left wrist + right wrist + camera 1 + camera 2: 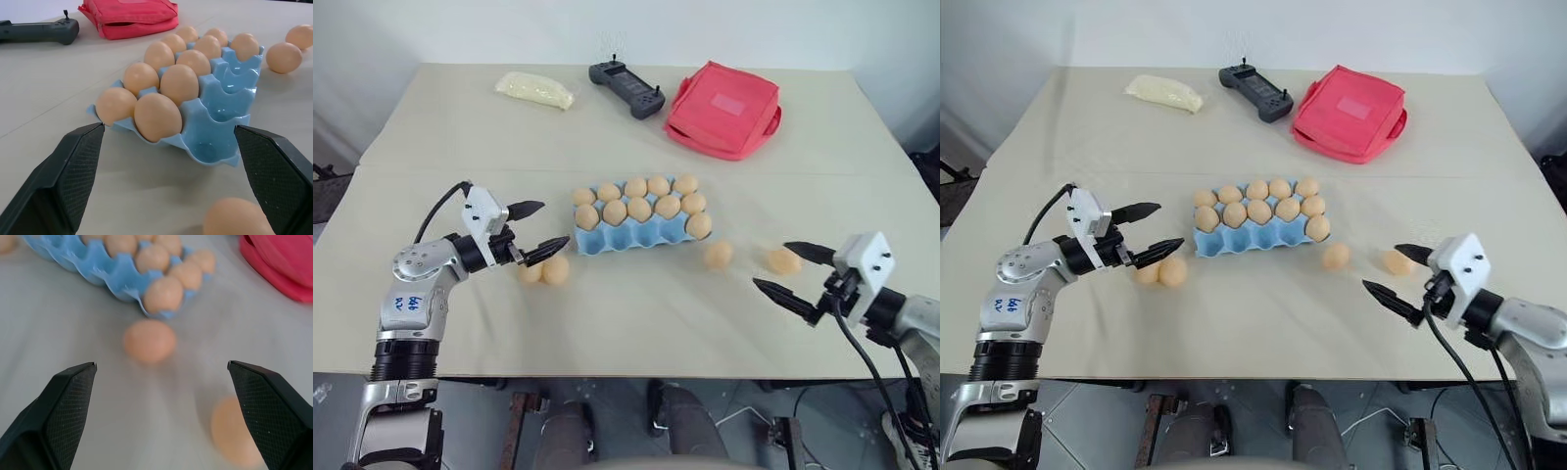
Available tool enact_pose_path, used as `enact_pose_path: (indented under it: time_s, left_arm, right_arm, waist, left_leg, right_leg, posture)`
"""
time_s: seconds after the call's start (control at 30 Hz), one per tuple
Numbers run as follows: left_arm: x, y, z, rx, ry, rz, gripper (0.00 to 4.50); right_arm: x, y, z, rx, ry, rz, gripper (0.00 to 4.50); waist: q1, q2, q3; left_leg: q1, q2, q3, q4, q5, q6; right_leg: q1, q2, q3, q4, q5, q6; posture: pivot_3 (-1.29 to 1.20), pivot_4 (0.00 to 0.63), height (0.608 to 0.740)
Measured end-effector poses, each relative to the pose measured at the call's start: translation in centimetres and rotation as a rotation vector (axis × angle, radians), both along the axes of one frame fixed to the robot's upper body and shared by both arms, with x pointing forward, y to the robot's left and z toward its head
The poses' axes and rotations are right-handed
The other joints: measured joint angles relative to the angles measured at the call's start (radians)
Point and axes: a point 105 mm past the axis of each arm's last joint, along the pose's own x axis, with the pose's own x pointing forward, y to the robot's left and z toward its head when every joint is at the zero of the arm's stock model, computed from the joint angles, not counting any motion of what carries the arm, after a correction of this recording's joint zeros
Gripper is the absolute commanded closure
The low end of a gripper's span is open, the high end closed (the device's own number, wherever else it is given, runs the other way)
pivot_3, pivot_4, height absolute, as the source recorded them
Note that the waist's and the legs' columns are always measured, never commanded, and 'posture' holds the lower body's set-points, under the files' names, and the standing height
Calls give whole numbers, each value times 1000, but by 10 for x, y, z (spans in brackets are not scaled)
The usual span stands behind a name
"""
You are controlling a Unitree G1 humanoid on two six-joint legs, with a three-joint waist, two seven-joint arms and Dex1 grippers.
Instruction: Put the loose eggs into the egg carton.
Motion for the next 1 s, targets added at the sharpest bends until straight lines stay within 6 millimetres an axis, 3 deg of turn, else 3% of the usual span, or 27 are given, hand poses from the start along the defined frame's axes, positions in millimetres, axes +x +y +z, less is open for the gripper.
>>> enact_pose_path:
  time_s: [0.13, 0.3, 0.57, 0.8, 1.0]
  left_arm:
    - [-4, -2, 1, -7, 9, -46, 0]
    - [-10, -8, 1, -32, 30, -120, 0]
    - [-27, -14, -3, -8, 78, -208, 0]
    - [-34, -8, -9, -9, 102, -179, 0]
    - [-39, -4, -10, -6, 92, -136, 0]
  right_arm:
    - [-18, -23, -7, -19, 57, -106, 8]
    - [-16, -33, -6, -21, 64, -173, 8]
    - [32, -21, 6, 67, -49, -229, 8]
    - [67, -16, -15, 137, 30, -261, 8]
    - [79, -16, -34, 122, 103, -266, 8]
  waist:
    - [0, 0, 0]
    - [-10, 0, 0]
    - [-9, 0, 0]
    - [-7, 0, 0]
    - [-6, 0, 0]
  left_leg:
    - [1, 0, 0, 1, 0, 1]
    - [2, 0, 0, 1, 1, 0]
    - [2, 0, -2, 0, 3, 1]
    - [1, 0, -2, -1, 2, 0]
    - [1, 0, -2, -1, 2, 0]
  right_leg:
    - [1, 0, 0, 0, 0, 0]
    - [1, 1, 3, -2, 1, -2]
    - [1, 4, 3, -3, 2, -5]
    - [-1, 3, 3, -2, 3, -4]
    - [-1, 3, 2, -2, 3, -4]
  posture:
    - [0, 150, 740]
    - [0, 150, 740]
    - [0, 150, 740]
    - [0, 150, 740]
    - [0, 150, 740]
